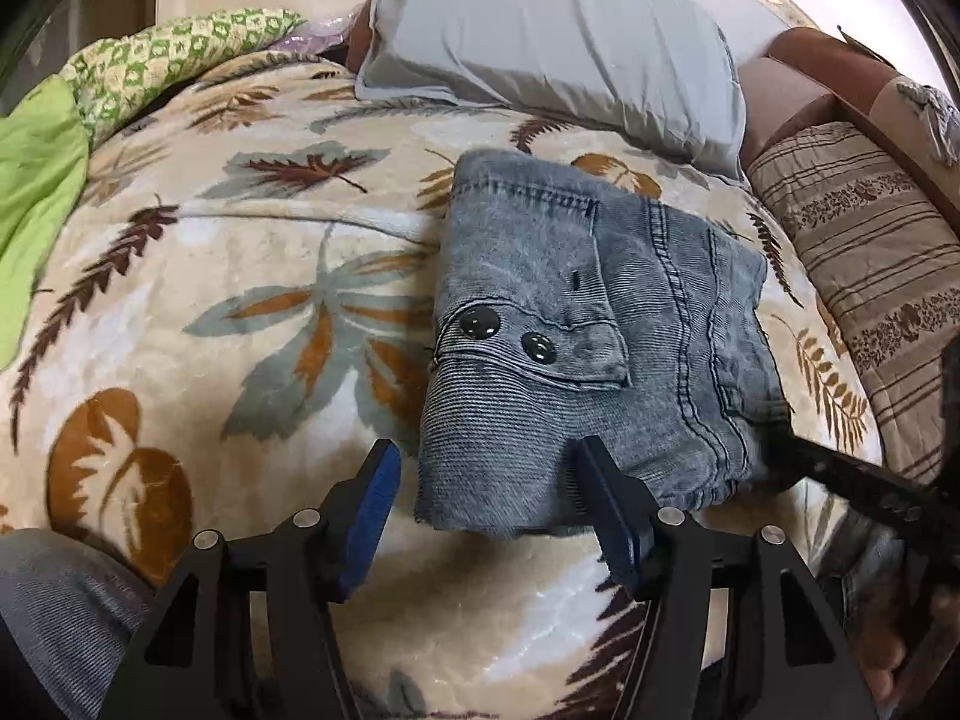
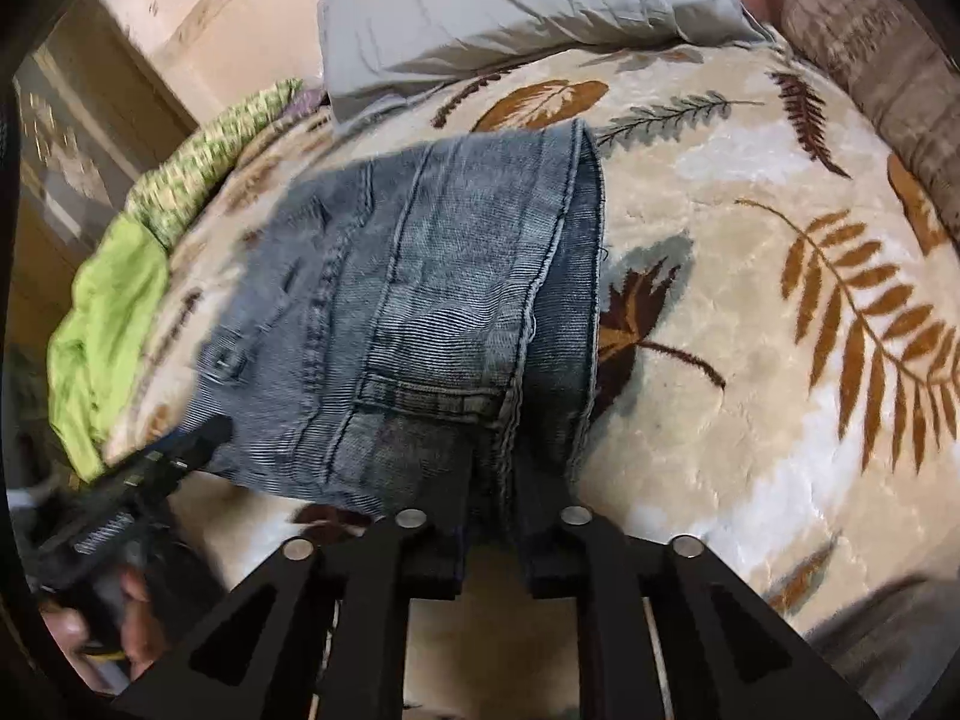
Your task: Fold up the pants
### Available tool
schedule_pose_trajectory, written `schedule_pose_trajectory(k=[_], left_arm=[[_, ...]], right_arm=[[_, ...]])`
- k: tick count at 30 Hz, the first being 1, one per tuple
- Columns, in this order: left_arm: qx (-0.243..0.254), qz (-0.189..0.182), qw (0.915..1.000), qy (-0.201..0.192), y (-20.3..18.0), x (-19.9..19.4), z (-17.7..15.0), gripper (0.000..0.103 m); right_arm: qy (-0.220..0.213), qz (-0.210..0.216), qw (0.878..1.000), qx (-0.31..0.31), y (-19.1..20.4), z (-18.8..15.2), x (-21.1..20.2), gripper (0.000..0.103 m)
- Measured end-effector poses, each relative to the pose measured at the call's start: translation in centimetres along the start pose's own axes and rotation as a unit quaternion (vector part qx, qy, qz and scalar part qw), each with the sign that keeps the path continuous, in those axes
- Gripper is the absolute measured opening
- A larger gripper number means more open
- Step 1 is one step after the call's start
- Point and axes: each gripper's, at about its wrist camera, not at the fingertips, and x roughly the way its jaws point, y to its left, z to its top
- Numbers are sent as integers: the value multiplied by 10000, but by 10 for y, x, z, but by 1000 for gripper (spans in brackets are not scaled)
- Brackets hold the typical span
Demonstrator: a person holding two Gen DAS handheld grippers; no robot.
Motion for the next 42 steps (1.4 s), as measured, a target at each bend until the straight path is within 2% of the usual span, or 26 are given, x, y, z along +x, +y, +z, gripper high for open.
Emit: schedule_pose_trajectory(k=[2, 4, 5, 7, 9, 10, 13, 15, 17, 19, 22, 27, 33, 42], left_arm=[[156, 110, 9998, -51, -8, -13, -4, 60], [323, 230, 9991, -141, -16, -30, -11, 61], [386, 268, 9986, -220, -21, -40, -15, 63], [498, 435, 9967, -479, -28, -62, -21, 69], [562, 579, 9937, -778, -33, -87, -26, 76], [555, 623, 9924, -901, -35, -98, -28, 76], [488, 617, 9915, -1033, -38, -127, -34, 76], [462, 749, 9900, -1101, -40, -144, -39, 76], [471, 951, 9873, -1178, -42, -158, -44, 76], [455, 985, 9861, -1256, -48, -173, -49, 76], [383, 839, 9889, -1164, -52, -188, -53, 76], [419, 1006, 9862, -1243, -56, -209, -50, 78], [177, 886, 9901, -1070, -52, -221, -44, 78], [294, 923, 9914, -880, -57, -233, -39, 78]], right_arm=[[-153, 17, 9999, 36, 4, -1, -18, 49], [-231, -135, 9996, 27, 11, -3, -38, 64], [-262, -139, 9995, 45, 14, -5, -47, 67], [-296, -262, 9992, -18, 25, -10, -67, 68], [-351, -616, 9974, -132, 36, -15, -83, 69], [-415, -841, 9954, -195, 42, -17, -94, 69], [-616, -1059, 9919, -330, 60, -22, -120, 72], [-763, -1194, 9890, -422, 72, -24, -137, 73], [-900, -1249, 9872, -418, 78, -26, -152, 75], [-960, -1196, 9873, -409, 82, -27, -162, 76], [-1022, -1130, 9872, -478, 92, -30, -171, 76], [-1097, -1160, 9861, -467, 98, -36, -183, 76], [-1174, -1239, 9842, -474, 101, -43, -195, 76], [-1169, -1205, 9847, -472, 105, -50, -202, 79]])
